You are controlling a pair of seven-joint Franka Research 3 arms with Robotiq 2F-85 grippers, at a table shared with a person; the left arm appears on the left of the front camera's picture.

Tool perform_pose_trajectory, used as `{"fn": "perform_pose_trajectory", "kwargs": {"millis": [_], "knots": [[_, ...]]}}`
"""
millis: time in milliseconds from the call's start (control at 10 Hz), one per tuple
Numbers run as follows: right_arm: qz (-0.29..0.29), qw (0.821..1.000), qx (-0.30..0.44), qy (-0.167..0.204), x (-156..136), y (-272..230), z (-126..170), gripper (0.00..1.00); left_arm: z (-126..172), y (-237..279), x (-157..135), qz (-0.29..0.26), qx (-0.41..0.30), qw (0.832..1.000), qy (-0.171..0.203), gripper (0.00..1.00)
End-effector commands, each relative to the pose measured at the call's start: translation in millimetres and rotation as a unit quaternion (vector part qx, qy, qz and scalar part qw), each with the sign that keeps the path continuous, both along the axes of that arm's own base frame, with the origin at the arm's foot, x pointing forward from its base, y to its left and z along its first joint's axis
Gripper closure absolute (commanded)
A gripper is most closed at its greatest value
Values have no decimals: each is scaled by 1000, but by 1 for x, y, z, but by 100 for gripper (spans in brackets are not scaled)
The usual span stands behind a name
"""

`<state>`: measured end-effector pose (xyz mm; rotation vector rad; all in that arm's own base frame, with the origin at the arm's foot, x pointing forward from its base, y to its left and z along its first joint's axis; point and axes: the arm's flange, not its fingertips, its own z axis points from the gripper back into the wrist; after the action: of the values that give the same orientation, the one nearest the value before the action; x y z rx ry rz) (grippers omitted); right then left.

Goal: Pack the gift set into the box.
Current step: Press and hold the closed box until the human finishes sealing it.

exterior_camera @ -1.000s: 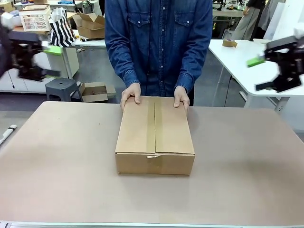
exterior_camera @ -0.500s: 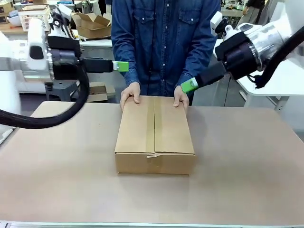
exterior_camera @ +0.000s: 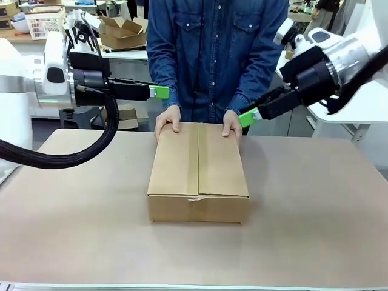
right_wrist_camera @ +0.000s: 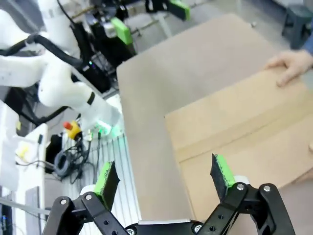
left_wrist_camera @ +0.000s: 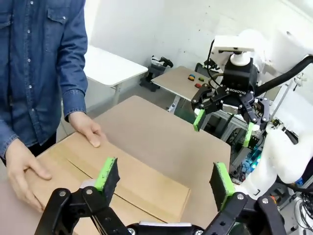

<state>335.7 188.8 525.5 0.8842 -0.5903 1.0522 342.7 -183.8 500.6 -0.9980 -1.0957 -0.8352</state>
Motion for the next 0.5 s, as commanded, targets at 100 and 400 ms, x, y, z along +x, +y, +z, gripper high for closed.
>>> {"fn": "perform_pose_trajectory", "kwargs": {"millis": [100,400], "knots": [[122,960,109,-228,54,57,-61,0,-57,-34,26,-180,-67,970,-146,0],[151,947,134,-250,84,53,-163,0,-134,-38,43,-234,-6,958,-166,0]]}}
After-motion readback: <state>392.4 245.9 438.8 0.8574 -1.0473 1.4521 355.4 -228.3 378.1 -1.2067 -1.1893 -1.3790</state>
